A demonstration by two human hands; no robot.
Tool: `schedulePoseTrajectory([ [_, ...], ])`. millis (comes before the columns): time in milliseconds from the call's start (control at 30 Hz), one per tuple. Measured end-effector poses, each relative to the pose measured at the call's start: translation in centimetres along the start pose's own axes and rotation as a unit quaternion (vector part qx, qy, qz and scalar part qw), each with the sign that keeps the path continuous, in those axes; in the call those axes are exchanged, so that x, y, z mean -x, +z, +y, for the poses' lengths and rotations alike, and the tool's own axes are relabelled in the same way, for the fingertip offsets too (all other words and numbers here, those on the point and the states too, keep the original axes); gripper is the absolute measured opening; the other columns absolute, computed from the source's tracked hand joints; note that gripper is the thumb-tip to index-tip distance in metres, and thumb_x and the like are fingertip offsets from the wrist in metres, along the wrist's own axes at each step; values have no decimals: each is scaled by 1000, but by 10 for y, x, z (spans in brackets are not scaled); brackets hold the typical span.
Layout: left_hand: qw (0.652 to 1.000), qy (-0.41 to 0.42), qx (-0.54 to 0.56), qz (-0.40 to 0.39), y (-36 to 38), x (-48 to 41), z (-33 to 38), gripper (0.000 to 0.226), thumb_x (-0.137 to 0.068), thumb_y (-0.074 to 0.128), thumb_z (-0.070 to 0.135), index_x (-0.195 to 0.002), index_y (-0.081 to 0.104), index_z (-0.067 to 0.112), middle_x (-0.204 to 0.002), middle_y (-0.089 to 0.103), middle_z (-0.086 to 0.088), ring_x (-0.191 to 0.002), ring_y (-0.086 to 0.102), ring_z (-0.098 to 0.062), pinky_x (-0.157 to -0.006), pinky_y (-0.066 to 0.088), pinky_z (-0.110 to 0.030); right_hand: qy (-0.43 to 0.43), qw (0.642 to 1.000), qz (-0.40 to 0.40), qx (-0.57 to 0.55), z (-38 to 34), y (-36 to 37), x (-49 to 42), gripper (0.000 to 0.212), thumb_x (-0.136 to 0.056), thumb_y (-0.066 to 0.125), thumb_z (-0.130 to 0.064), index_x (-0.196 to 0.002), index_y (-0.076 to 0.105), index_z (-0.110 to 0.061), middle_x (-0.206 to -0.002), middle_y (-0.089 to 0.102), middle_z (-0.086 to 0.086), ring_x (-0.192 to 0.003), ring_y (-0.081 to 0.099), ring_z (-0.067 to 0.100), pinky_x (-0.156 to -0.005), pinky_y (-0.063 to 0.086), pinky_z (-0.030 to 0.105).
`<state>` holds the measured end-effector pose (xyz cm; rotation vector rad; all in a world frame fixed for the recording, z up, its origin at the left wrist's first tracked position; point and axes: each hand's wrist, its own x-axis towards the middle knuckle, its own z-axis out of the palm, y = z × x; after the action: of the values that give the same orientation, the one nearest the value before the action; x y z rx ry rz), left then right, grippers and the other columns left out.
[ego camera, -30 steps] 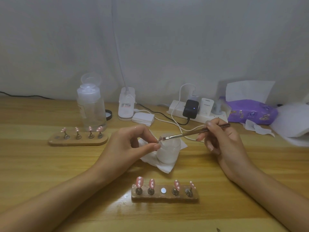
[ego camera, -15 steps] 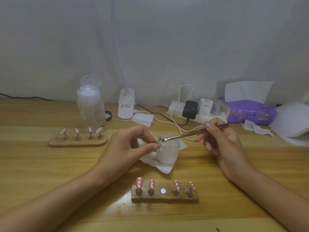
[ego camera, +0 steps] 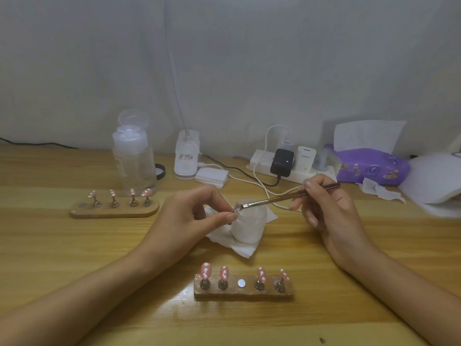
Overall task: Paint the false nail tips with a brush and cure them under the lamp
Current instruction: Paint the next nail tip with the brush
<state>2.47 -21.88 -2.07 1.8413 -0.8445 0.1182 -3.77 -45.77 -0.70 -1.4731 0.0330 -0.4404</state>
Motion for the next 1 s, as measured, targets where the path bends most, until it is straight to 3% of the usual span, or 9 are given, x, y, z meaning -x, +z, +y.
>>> schedulePoseTrajectory([
  [467, 1000, -2, -2, 1, 0, 0, -2, 22, -75, 67, 50, -83, 71, 30, -78, 68, 23, -54, 50, -2, -50, 40, -11, 0, 1000, 2, -10, 0, -1, 0, 20, -84, 58, -37, -80, 57, -17, -69, 70, 7, -42, 43, 9, -43, 30, 20],
  [633, 1000, 3, -8, 4, 0, 0, -1, 22, -76, 66, 50, -83, 71, 30, -80, 68, 23, -55, 52, -4, -50, 40, -10, 8, 1000, 15, -4, 2, -2, -2, 18, -90, 56, -29, -79, 57, -15, -66, 70, 7, -40, 42, 8, -40, 29, 17],
  [800, 1000, -2, 2, 6, 0, 1, -1, 22, -76, 68, 50, -82, 72, 30, -79, 70, 19, -55, 51, -2, -51, 40, -11, 0, 1000, -4, -7, 0, 0, 0, 16, -82, 59, -36, -73, 61, -24, -68, 70, 8, -42, 44, 9, -39, 31, 16],
  [1000, 1000, -23, 18, 4, 0, 0, -1, 20, -74, 70, 49, -80, 71, 30, -78, 71, 16, -54, 54, -1, -51, 44, -15, -7, 1000, 7, -14, 0, -2, -1, 19, -83, 58, -36, -79, 59, -17, -69, 71, 8, -38, 42, 9, -39, 28, 19],
])
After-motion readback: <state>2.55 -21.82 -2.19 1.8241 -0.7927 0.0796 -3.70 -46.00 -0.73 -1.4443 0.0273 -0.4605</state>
